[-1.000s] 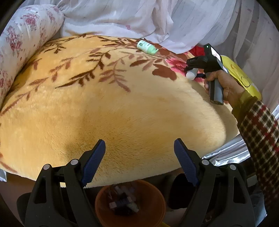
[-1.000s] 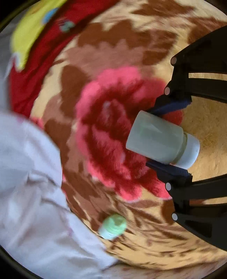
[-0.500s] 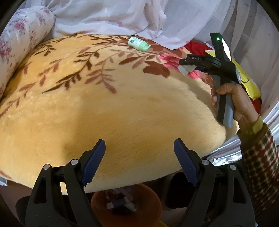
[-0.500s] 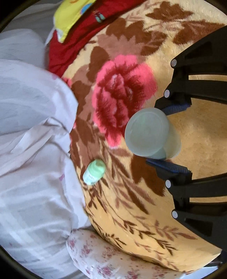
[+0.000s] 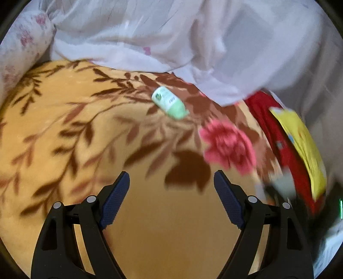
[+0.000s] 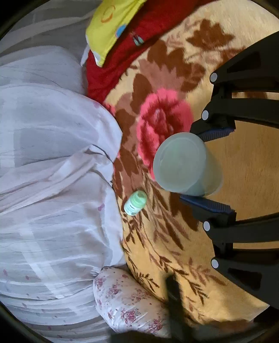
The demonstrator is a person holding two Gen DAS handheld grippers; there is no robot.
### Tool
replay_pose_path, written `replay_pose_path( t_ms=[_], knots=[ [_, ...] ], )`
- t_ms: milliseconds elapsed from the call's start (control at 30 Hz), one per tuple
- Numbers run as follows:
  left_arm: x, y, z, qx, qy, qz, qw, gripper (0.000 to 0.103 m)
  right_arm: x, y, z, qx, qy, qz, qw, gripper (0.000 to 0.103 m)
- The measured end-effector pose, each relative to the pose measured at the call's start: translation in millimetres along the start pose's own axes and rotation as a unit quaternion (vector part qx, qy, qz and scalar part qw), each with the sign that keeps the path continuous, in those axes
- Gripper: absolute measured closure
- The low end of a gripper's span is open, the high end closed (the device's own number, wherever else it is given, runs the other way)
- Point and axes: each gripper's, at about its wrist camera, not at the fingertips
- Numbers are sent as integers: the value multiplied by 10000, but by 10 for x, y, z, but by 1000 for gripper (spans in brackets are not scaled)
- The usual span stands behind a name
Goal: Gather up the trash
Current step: 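Grasp the white pill bottle with the right tool while the left tool grasps the green lotion bottle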
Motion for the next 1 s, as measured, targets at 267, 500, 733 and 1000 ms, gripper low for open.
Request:
replay_pose_path(
  t_ms=[267, 500, 733, 1000],
  knots=[
    [29, -775, -1035, -25, -597, 878, 9943, 24, -175, 24, 67, -259, -99, -20, 9996, 56],
    [25, -1065, -1612, -151, -1281, 1103, 9855, 24, -202, 2, 268, -535, -327, -17, 9980, 57],
    [151, -1170, -1931, -86, -1480, 1043, 9834, 48, -146, 8, 256, -491, -439, 13, 9978, 58],
    [223, -959, -1478, -170, -1171, 261, 9926, 49, -88, 7, 267, -478, -474, 43, 9977, 62]
  ],
)
Point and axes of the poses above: each gripper's, at about its wrist camera, not at the fingertips, and z roughly against the way its jaws point, x to its left, y to its underside, and after that the axes turned 10 degrees about y, right-handed
